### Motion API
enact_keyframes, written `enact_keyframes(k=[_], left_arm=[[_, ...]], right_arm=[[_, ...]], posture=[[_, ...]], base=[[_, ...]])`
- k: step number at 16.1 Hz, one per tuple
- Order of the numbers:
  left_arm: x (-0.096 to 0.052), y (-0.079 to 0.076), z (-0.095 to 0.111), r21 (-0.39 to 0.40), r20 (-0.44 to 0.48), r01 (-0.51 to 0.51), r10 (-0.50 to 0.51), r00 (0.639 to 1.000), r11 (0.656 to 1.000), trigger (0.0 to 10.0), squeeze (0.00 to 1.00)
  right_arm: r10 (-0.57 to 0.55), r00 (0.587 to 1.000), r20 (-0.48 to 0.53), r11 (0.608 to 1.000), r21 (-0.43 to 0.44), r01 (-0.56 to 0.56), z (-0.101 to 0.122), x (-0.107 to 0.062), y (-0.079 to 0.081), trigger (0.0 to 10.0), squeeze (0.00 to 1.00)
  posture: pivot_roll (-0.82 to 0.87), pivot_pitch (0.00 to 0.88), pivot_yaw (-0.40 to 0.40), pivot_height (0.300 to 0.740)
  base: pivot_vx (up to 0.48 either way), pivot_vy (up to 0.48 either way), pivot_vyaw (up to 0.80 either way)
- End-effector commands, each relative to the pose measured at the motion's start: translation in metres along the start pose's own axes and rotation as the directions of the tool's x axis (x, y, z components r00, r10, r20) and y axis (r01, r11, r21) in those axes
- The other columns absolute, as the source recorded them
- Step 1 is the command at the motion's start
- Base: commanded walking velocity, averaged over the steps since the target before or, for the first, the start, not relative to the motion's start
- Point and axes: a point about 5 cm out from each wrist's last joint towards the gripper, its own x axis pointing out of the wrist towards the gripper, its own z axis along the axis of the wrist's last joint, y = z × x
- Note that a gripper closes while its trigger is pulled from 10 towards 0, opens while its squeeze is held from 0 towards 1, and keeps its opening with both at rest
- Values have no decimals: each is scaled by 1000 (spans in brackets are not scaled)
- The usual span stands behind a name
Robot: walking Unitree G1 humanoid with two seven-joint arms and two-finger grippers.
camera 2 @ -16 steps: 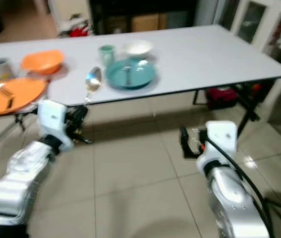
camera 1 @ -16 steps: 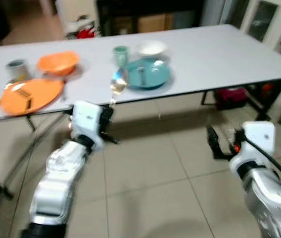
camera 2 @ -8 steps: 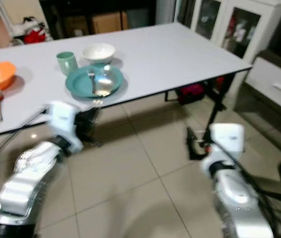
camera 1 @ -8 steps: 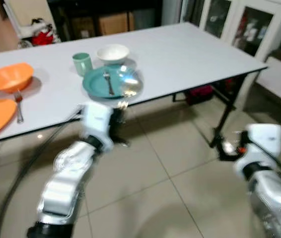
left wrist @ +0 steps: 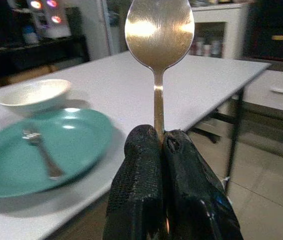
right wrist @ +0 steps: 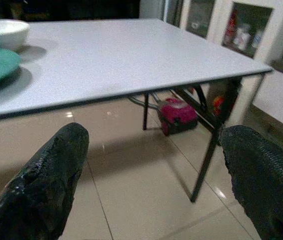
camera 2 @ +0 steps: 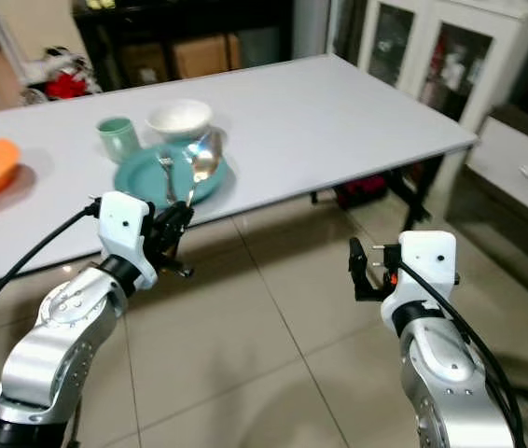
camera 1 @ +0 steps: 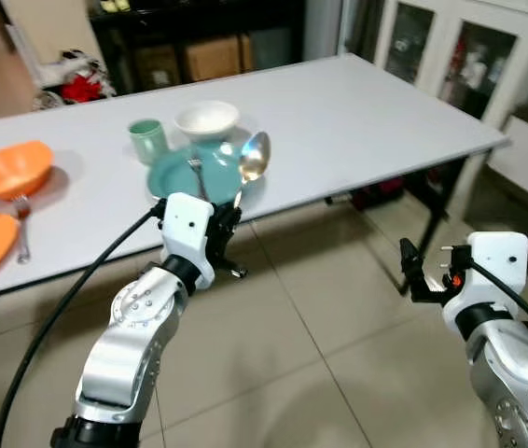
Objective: Setting the table
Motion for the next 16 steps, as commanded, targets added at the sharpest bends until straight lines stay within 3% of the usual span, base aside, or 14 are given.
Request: enact_keyframes(k=[1, 16], left_arm=[[-1, 10, 3, 17, 4, -34, 34, 999, 999, 10000, 0], [2, 9, 4, 15, 1, -30, 30, 1000, 999, 10000, 0]], right_arm=[[21, 1000, 14, 1000, 8, -21, 3, 2, 6, 10000, 0], [31, 999, 15, 999, 11, -31, 4, 4, 6, 10000, 0]], posture=[[-4, 0, 42, 740], [-1, 0, 40, 740]], base=[[349, 0, 0], [345, 0, 0]])
